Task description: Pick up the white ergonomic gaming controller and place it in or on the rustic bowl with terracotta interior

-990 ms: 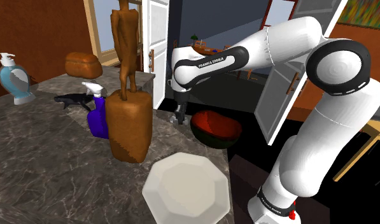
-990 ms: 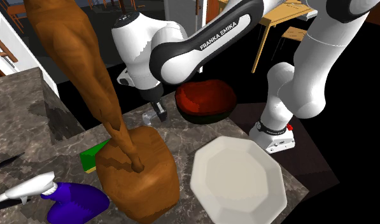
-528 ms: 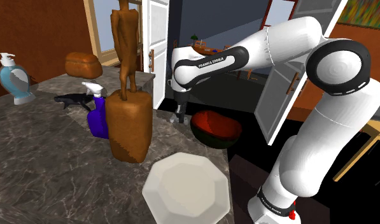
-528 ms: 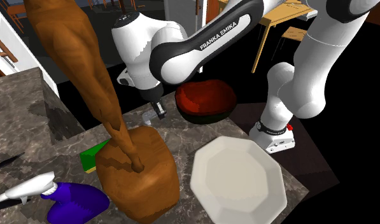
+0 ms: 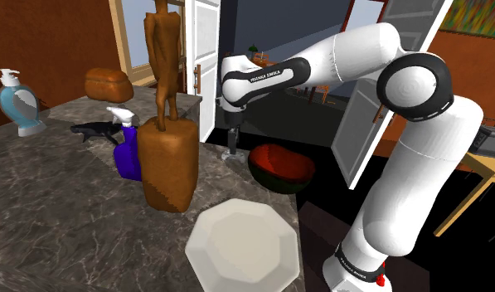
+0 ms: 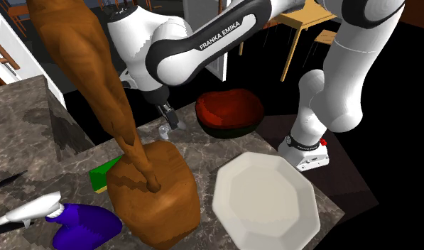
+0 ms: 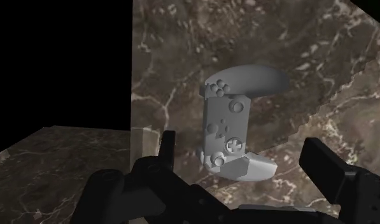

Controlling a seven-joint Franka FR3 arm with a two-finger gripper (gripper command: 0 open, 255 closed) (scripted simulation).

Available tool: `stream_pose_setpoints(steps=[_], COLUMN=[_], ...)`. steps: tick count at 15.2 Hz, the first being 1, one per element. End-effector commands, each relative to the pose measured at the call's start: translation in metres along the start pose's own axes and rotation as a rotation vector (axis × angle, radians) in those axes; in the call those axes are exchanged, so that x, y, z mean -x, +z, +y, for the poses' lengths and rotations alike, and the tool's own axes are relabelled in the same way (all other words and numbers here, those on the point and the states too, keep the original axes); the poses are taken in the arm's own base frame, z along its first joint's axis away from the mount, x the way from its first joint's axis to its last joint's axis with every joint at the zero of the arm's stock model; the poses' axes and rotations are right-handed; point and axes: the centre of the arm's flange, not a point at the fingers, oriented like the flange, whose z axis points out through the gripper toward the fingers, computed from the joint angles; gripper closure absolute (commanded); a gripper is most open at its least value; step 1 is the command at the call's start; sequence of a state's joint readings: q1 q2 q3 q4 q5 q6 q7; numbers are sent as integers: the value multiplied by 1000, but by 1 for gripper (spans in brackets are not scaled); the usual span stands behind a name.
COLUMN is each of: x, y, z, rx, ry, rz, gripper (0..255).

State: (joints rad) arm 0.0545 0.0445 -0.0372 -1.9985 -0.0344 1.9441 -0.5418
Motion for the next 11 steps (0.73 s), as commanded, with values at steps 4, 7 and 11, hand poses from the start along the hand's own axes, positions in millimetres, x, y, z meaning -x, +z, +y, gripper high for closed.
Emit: stream_pose_setpoints(steps=[4, 7, 11], x=[-2, -2, -2], y=[25, 38, 38], z=[4, 4, 4], rx=[2, 2, 2], ry=[-13, -13, -13], rz=[-1, -1, -1], gripper=[0, 0, 0])
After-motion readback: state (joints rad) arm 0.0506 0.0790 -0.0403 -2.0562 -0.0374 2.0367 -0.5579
